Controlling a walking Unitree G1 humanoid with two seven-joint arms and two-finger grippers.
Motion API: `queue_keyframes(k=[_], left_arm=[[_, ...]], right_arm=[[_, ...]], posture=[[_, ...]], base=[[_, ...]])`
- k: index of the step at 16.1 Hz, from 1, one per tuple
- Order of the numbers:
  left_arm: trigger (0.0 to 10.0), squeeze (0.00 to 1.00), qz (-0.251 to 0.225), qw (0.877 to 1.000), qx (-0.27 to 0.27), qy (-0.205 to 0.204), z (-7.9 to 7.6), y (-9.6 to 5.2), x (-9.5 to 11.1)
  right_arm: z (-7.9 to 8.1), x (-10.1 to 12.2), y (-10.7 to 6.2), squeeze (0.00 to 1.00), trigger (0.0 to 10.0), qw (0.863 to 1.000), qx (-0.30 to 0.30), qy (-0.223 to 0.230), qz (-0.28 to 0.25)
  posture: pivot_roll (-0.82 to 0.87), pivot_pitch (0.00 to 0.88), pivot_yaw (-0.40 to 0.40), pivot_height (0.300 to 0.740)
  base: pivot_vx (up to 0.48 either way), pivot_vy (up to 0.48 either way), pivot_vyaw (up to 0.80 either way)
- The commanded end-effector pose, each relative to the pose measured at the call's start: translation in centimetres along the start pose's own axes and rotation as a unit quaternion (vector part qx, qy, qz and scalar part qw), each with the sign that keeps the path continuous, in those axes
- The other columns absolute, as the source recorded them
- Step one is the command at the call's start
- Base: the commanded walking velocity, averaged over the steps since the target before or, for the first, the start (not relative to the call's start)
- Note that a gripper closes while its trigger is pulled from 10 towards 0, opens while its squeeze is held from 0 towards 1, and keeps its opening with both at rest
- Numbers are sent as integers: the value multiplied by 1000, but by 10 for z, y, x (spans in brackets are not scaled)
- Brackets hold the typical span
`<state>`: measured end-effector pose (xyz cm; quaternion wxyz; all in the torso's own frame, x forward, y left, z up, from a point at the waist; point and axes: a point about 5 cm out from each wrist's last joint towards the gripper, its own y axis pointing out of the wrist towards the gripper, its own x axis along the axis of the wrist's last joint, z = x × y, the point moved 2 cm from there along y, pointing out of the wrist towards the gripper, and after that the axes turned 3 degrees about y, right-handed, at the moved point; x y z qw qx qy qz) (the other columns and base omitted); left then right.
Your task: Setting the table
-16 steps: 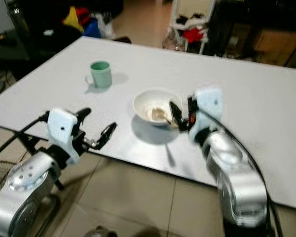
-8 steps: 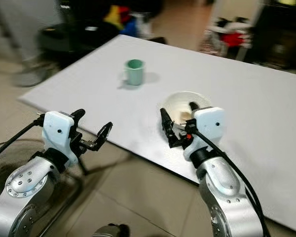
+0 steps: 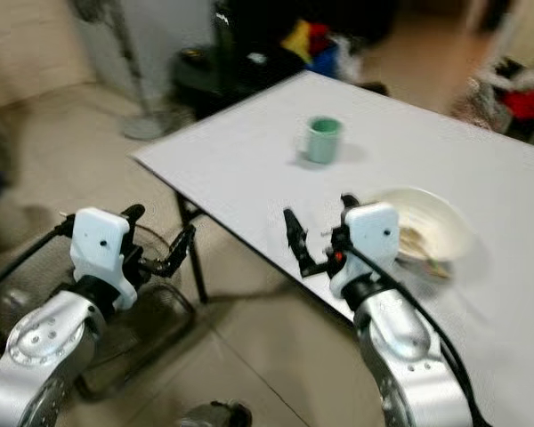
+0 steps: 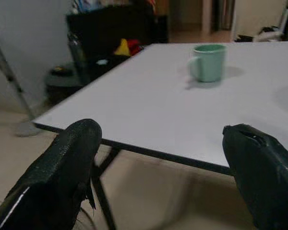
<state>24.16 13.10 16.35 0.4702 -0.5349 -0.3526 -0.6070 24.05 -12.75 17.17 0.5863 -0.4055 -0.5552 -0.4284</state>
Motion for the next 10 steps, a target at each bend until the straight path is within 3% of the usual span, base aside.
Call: queue_keyframes(k=[1, 6, 10], left_arm=[[10000, 0, 3, 1000, 9, 6, 2, 0, -1], [10000, 0, 1, 1000, 2, 11, 0, -1, -1], [10000, 0, 2, 1000, 1, 10, 0, -2, -1]], right_arm=[[2, -2, 0, 1000, 10000, 1000, 5, 4, 4], [10, -6, 1, 1000, 10000, 999, 31, 14, 11], [5, -7, 2, 1000, 10000, 999, 27, 26, 11]], posture=[[120, 0, 32, 740], [122, 0, 36, 740], [135, 0, 30, 740]], base=[[0, 0, 800], [0, 0, 800], [0, 0, 800]])
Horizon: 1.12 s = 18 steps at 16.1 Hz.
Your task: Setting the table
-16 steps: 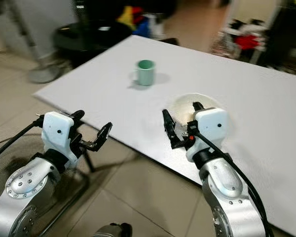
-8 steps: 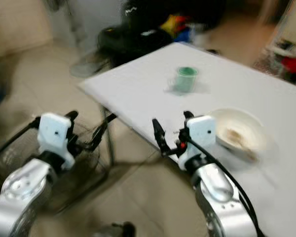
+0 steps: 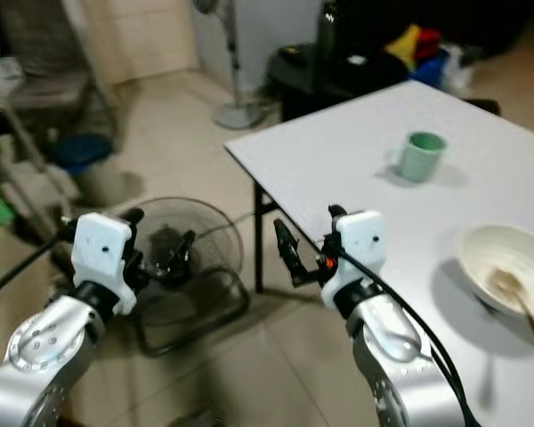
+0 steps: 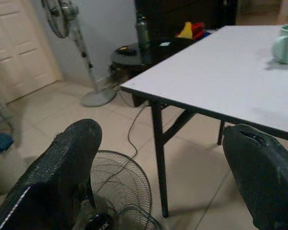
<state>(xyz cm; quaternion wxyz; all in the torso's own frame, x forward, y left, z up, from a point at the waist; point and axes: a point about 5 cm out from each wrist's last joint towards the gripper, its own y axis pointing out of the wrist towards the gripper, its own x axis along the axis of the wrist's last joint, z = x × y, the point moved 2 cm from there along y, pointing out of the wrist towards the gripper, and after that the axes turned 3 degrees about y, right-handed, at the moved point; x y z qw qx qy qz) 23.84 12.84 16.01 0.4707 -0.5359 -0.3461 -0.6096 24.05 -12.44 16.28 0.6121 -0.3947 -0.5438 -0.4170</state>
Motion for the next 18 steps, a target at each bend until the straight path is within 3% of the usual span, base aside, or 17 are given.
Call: queue_keyframes(k=[1, 10, 12, 18], left_arm=[[10000, 0, -3, 1000, 6, 6, 4, 0, 3], [10000, 0, -10, 1000, 8, 1, 7, 4, 8], [10000, 0, -15, 1000, 6, 3, 9, 5, 13], [10000, 0, -17, 1000, 13, 9, 16, 7, 15]], right_arm=[[2, 2, 3, 1000, 10000, 1000, 12, 5, -6], [1, 1, 5, 1000, 10000, 1000, 12, 19, -8], [-5, 2, 3, 1000, 10000, 999, -18, 44, -12], [-2, 4, 10, 1000, 10000, 998, -24, 50, -13]], posture=[[141, 0, 26, 740], [140, 0, 34, 740], [142, 0, 37, 740], [150, 0, 41, 740]], base=[[0, 0, 800], [0, 0, 800], [0, 308, 0], [0, 319, 0]])
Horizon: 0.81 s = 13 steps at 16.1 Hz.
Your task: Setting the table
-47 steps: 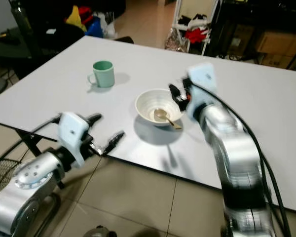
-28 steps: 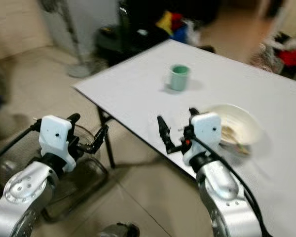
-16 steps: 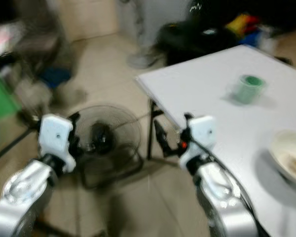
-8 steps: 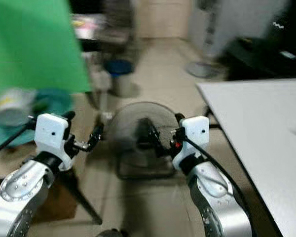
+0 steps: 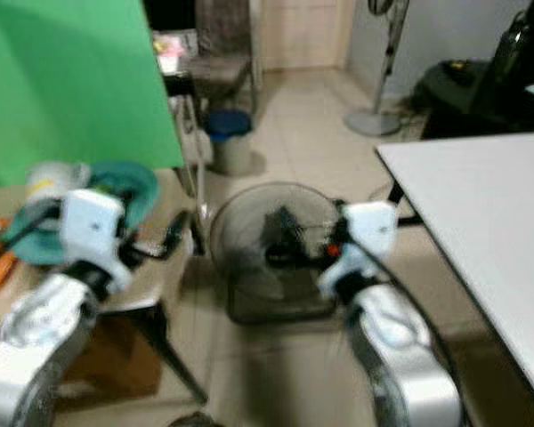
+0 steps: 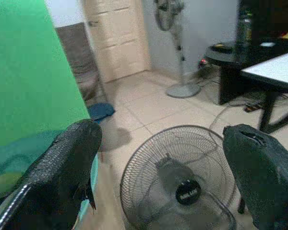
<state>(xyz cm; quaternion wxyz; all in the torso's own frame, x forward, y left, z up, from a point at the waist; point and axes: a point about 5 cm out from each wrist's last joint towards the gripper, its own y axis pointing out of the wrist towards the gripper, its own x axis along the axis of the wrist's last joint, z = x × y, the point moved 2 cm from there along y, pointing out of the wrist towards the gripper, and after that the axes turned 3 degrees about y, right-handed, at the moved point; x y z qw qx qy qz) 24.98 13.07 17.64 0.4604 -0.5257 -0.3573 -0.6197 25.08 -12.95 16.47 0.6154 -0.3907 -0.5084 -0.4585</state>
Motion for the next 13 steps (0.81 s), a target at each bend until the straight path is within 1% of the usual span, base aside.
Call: queue_keyframes(k=[1, 7, 13], left_arm=[[10000, 0, 6, 1000, 8, 6, 6, -2, 0], [10000, 0, 10, 1000, 6, 1, 5, -3, -3], [10000, 0, 13, 1000, 11, -2, 7, -6, -4]], right_arm=[[6, -1, 1, 1000, 10000, 1000, 7, 12, 3], [7, -1, 2, 1000, 10000, 1000, 14, 7, 13], [10, -2, 3, 1000, 10000, 999, 40, 11, 23]], posture=[[147, 0, 40, 740], [141, 0, 32, 740], [157, 0, 15, 740]], base=[[0, 319, 0], [0, 318, 0], [0, 321, 0]])
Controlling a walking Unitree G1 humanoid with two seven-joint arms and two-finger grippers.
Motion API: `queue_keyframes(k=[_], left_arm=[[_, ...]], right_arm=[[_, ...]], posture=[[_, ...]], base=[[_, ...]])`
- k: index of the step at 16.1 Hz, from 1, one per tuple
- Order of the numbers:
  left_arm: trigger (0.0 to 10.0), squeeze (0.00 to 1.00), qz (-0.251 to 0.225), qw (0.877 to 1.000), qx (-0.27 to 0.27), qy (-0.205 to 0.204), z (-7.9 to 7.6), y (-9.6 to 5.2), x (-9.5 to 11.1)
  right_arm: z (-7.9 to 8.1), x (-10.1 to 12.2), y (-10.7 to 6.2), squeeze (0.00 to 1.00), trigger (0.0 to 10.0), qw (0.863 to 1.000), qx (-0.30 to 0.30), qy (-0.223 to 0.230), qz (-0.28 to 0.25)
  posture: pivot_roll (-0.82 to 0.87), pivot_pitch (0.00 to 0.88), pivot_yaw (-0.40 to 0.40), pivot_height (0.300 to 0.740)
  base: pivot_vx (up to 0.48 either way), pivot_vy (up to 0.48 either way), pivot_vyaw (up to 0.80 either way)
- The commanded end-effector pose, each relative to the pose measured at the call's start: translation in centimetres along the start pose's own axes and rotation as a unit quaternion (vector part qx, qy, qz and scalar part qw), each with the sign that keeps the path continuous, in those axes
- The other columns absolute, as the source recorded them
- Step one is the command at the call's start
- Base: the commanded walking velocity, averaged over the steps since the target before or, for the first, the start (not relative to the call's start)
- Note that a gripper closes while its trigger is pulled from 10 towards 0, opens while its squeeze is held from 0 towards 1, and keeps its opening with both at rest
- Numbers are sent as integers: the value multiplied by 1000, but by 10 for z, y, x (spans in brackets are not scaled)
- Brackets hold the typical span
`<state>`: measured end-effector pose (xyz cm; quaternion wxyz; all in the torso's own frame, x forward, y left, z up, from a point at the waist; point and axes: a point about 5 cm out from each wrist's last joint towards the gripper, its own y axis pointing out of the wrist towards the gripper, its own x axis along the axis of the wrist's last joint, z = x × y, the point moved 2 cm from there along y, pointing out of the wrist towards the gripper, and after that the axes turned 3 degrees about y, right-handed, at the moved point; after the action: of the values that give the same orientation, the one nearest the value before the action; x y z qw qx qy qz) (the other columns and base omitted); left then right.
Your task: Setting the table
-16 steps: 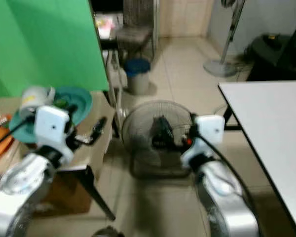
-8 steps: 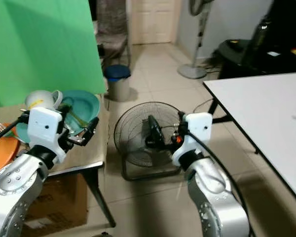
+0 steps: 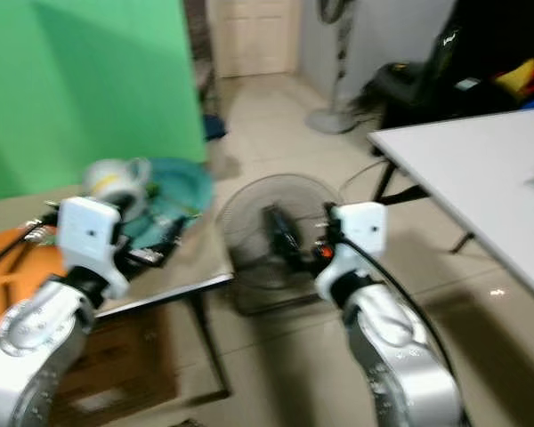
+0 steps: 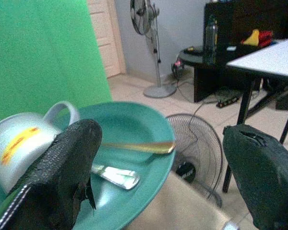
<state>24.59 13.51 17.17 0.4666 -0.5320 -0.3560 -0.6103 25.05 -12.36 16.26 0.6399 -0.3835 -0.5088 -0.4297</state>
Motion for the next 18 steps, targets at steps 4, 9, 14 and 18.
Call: queue_keyframes(k=[4, 9, 14, 18], left_arm=[[10000, 0, 9, 1000, -1, 14, 1, -4, -1], [10000, 0, 12, 1000, 15, 4, 5, -5, -3], [10000, 0, 13, 1000, 24, 2, 7, -7, -3], [10000, 0, 12, 1000, 26, 4, 9, -6, -3]], right_arm=[[10, -3, 1, 1000, 10000, 998, 51, 16, 18], [18, -1, 0, 1000, 10000, 996, 79, 24, 22], [20, -2, 1, 1000, 10000, 994, 100, 20, 27], [22, -1, 3, 1000, 10000, 994, 108, 17, 25]], posture=[[162, 0, 22, 740], [169, 0, 18, 740], [179, 0, 4, 740], [181, 0, 6, 740]], base=[[0, 321, 0], [0, 323, 0], [0, 323, 0], [0, 321, 0]])
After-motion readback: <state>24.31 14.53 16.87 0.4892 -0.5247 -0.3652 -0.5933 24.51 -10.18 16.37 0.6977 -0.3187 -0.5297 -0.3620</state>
